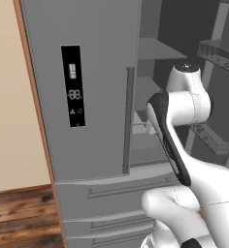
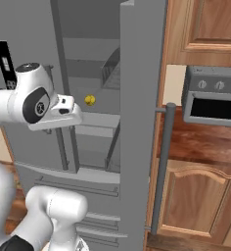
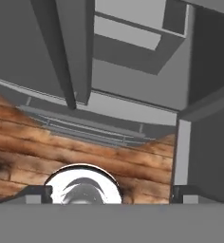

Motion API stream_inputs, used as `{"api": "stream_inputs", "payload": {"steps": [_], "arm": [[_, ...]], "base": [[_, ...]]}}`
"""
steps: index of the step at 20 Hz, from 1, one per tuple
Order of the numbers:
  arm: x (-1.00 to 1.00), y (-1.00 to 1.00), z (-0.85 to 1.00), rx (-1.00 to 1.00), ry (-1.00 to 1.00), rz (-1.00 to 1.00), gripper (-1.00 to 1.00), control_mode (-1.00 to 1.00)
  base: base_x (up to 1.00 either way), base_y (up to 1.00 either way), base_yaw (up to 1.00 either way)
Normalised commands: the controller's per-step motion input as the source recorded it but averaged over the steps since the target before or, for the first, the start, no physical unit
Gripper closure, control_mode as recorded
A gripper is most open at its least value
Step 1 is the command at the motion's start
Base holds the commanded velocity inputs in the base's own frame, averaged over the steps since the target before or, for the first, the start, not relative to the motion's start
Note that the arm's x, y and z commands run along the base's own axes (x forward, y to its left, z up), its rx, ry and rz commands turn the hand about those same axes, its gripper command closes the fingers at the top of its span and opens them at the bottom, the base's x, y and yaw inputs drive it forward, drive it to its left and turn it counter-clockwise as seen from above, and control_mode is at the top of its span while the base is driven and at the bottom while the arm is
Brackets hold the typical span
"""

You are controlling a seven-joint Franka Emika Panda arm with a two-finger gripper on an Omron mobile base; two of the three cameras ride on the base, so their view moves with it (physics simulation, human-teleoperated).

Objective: Retrieve a lemon from the fridge and place it on the cutting board with the fish.

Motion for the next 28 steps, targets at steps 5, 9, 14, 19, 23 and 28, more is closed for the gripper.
{"api": "stream_inputs", "payload": {"steps": [5, 9, 14, 19, 23, 28], "arm": [[0.0, 0.61, 0.01, -0.01, -0.3, -0.25, -1.0, -1.0], [0.24, 0.0, -0.03, 0.08, -0.13, 0.0, -1.0, -1.0], [0.44, 0.21, 0.01, 0.08, -0.23, -0.01, -1.0, -1.0], [0.18, 0.31, 0.05, 0.03, -0.03, -0.01, -1.0, -1.0], [0.29, 0.23, 0.11, 0.01, -0.02, 0.0, -1.0, -1.0], [0.43, 0.0, 0.07, 0.02, -0.01, 0.01, -1.0, -1.0]], "base": [[0.0, 0.0, 0.0], [0.0, 0.0, 0.0], [0.0, 0.0, 0.0], [0.0, 0.0, 0.0], [0.0, 0.0, 0.0], [0.0, 0.0, 0.0]]}}
